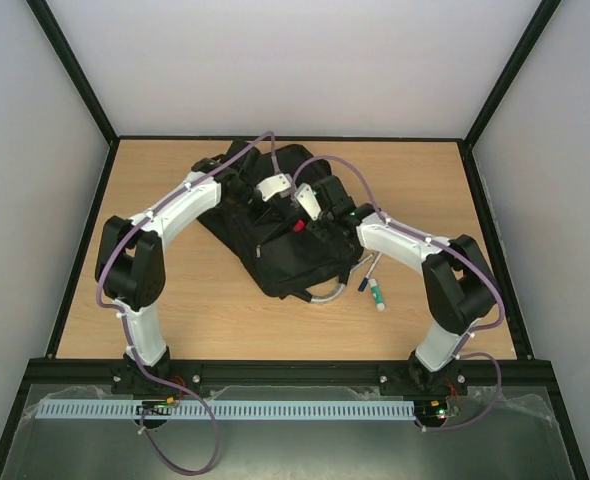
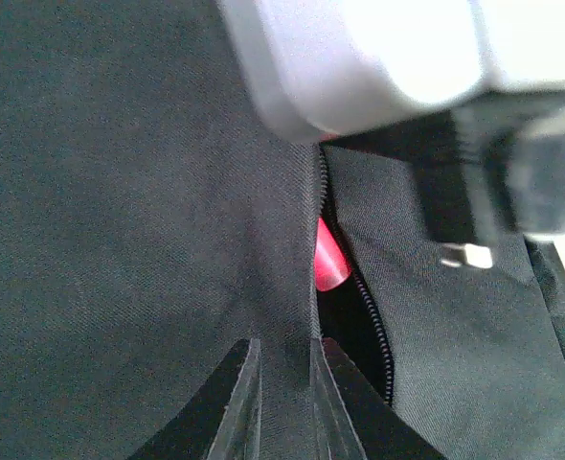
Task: Pack the student bag
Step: Place the stationery in the student bag.
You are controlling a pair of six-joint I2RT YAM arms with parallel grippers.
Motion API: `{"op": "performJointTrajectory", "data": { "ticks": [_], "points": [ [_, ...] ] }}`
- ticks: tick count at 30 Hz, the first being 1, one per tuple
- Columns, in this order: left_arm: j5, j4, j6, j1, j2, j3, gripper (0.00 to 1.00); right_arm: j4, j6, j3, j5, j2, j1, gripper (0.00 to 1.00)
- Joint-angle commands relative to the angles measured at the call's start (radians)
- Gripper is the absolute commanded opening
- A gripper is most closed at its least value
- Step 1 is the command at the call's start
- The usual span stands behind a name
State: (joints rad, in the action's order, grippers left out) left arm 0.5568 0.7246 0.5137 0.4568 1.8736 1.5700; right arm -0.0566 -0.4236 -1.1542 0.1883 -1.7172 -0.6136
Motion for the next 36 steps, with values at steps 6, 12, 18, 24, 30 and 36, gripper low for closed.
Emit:
{"op": "performJointTrajectory", "data": {
  "ticks": [6, 12, 18, 24, 30, 36],
  "points": [
    [-0.001, 0.013, 0.017, -0.004, -0.019, -0.004, 0.18, -0.154, 0.089, 0.041, -0.246, 0.14, 0.002, 0.29],
    [-0.036, 0.012, 0.005, -0.006, -0.056, -0.036, 0.34, -0.168, 0.088, 0.03, -0.236, 0.145, 0.007, 0.29],
    [-0.181, -0.191, -0.136, 0.034, -0.152, -0.182, 0.99, -0.173, 0.087, 0.001, -0.18, 0.162, 0.042, 0.39],
    [-0.24, -0.252, -0.198, 0.071, -0.059, -0.125, 0.99, -0.248, 0.111, -0.052, -0.252, 0.17, 0.123, 0.44],
    [-0.13, -0.234, -0.199, 0.077, 0.037, -0.013, 0.99, -0.328, 0.045, -0.055, -0.34, 0.185, 0.187, 0.51],
    [-0.104, -0.242, -0.202, 0.088, 0.09, 0.025, 0.99, -0.324, -0.059, -0.033, -0.333, 0.135, 0.188, 0.62]
  ]
}}
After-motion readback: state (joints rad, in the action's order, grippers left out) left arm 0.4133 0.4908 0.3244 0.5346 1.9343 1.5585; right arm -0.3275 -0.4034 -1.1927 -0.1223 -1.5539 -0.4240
